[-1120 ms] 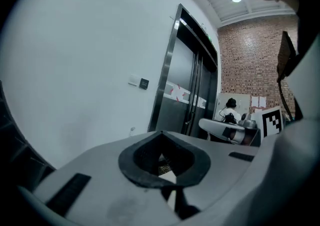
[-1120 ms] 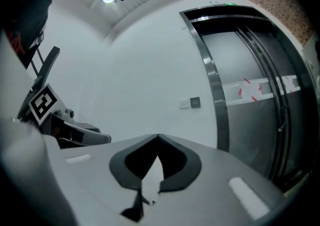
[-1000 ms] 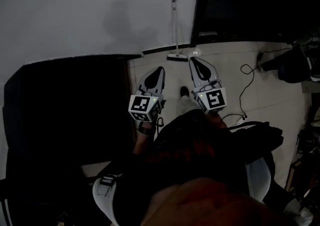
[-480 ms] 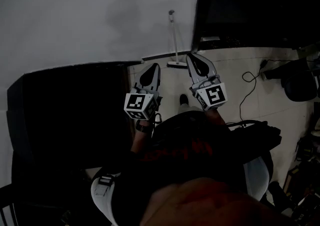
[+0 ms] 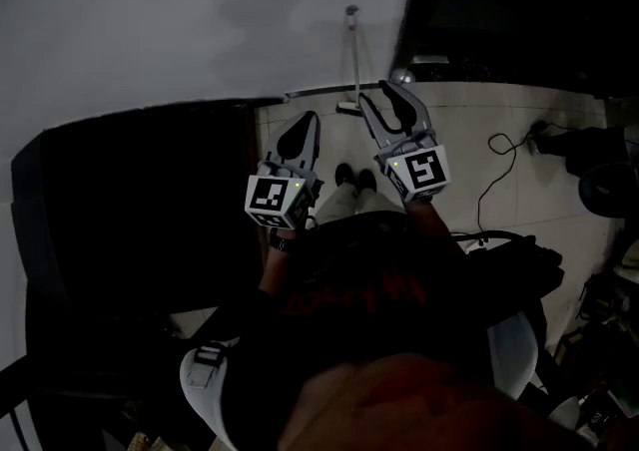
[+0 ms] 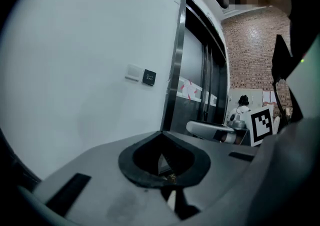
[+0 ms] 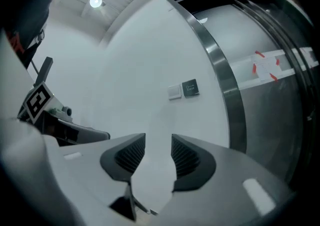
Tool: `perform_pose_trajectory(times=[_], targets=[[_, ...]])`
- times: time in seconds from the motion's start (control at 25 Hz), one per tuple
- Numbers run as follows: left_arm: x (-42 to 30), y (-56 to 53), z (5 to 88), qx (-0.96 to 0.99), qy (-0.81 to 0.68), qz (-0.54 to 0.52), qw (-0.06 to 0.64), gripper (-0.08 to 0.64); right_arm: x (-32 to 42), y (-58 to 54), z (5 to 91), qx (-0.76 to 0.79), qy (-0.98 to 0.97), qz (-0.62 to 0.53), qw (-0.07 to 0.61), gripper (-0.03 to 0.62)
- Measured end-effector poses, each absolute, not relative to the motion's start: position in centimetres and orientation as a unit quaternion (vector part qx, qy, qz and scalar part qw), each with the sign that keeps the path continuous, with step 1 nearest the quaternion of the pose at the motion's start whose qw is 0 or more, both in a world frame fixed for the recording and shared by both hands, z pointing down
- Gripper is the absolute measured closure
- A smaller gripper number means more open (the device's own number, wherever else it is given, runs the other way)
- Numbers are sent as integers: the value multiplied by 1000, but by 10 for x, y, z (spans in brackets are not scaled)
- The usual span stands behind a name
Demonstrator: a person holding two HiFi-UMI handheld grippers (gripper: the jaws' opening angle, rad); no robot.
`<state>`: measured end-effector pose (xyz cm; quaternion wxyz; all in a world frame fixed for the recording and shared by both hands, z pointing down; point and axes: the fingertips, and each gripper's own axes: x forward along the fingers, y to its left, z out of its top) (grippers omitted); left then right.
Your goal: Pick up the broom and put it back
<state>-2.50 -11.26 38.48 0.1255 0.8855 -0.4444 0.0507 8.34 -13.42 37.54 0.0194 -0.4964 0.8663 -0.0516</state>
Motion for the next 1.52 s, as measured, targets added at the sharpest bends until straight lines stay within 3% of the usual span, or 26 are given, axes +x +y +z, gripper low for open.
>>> perform_pose_trajectory(times=[0.56,0.84,1.52], targets=[[-57,-186,477,873,-449,102,162,555,81,-230,535,-534,833,-133,-58,428],[-46,-201,544,851,-449,154,223,555,112,-284,650,-562,800,-186,-100,414],[-60,-189,619,833,-453,163,273,555,100,-364,881,-545,775,-236,-215,391]])
